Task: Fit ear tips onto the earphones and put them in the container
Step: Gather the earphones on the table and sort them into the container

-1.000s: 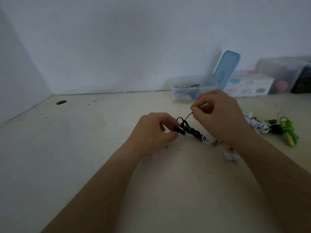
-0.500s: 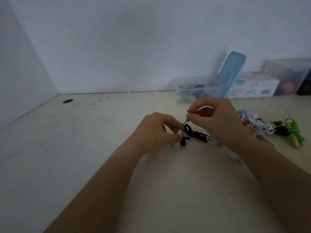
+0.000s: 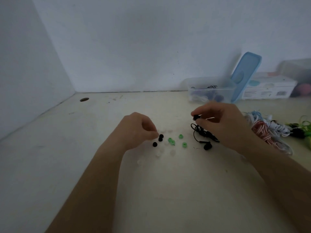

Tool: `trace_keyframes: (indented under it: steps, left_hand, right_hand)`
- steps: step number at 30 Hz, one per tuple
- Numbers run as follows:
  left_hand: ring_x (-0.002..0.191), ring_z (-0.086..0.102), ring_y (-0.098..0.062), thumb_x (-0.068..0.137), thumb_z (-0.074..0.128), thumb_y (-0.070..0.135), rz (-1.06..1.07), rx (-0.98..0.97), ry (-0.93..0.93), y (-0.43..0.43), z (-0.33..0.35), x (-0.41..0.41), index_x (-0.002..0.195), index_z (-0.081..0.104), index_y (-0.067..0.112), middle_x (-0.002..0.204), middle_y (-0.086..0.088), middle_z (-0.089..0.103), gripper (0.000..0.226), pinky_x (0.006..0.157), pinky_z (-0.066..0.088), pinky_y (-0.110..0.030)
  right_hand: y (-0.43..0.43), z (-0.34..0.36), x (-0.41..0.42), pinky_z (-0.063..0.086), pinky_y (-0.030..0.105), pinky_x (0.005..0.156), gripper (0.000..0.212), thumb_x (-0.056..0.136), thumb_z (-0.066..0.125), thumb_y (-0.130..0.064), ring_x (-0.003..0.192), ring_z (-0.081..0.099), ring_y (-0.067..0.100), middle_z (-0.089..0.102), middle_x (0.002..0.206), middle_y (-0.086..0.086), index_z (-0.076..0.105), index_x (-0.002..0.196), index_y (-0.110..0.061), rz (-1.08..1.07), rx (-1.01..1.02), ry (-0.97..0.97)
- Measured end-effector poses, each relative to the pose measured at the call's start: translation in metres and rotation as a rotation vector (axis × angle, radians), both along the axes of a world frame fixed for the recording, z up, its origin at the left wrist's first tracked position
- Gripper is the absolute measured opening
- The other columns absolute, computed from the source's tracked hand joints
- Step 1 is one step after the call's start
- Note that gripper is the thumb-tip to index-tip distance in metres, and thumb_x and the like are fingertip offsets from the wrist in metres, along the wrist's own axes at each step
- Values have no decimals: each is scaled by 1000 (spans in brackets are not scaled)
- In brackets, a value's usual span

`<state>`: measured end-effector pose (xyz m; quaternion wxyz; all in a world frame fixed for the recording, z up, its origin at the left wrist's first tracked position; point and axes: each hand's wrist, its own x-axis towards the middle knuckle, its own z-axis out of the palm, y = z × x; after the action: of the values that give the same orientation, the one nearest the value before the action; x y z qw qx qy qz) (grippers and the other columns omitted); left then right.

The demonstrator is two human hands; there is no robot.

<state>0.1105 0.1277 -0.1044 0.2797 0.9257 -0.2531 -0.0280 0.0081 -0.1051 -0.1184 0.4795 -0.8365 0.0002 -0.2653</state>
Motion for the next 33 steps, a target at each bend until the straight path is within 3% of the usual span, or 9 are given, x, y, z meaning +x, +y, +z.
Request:
trace_keyframes:
  steps: [4,8,11,14,17,19,26,33]
  left_hand:
    - [75,65,-1,70,85,41,11,116,70,-1,-1,-4,73,75,27,74,13,71,17,63,50,-19]
    - [72,67,-2,70,85,35,3,150,71,-3,1,-5,73,77,27,72,11,73,12,65,56,-20]
    - [71,66,-1,73,83,33,-14,126,52,-5,3,-7,72,77,27,72,12,72,9,61,51,-15]
    - [62,62,6,77,81,36,-41,-82,-1,-9,8,-9,74,76,29,70,14,71,9,54,42,-5]
    - [60,63,-4,83,76,24,-101,-430,100,-20,9,-18,83,76,20,75,4,74,4,56,47,-14]
    - [64,65,-9,84,75,14,-111,-561,177,-30,5,-26,88,75,13,79,-2,75,4,60,53,-20]
    - [89,72,-15,82,73,-1,-84,-915,476,-53,-7,-30,90,75,14,92,-5,77,17,84,56,-26]
    - [90,73,-19,83,67,-7,-111,-1051,655,-60,-10,-28,91,73,8,91,-8,76,18,73,55,-19]
  right_hand:
    - [1,-2,1,60,28,81,27,82,73,1,82,72,7,76,88,-6,75,89,-25,11,-15,25]
    - [2,-2,1,58,23,83,25,81,74,2,81,72,5,76,87,-7,75,93,-20,18,12,30]
    - [1,-1,1,59,27,83,24,80,75,2,80,74,7,76,88,-5,74,97,-15,17,52,31]
    - [0,0,0,61,32,79,22,81,76,0,80,74,9,76,88,-5,74,97,-15,19,79,40]
    - [0,1,0,61,37,82,21,82,76,-1,82,75,14,77,89,-5,75,96,-17,30,136,43]
    - [0,1,-1,60,39,84,20,82,76,-3,83,74,15,76,91,-5,75,94,-19,38,166,46]
    - [1,3,-3,60,31,84,22,77,80,-2,83,75,15,77,88,-2,73,93,-15,71,285,40]
    - [1,5,-5,60,30,84,22,76,80,-2,85,75,17,77,89,1,73,96,-8,110,295,41]
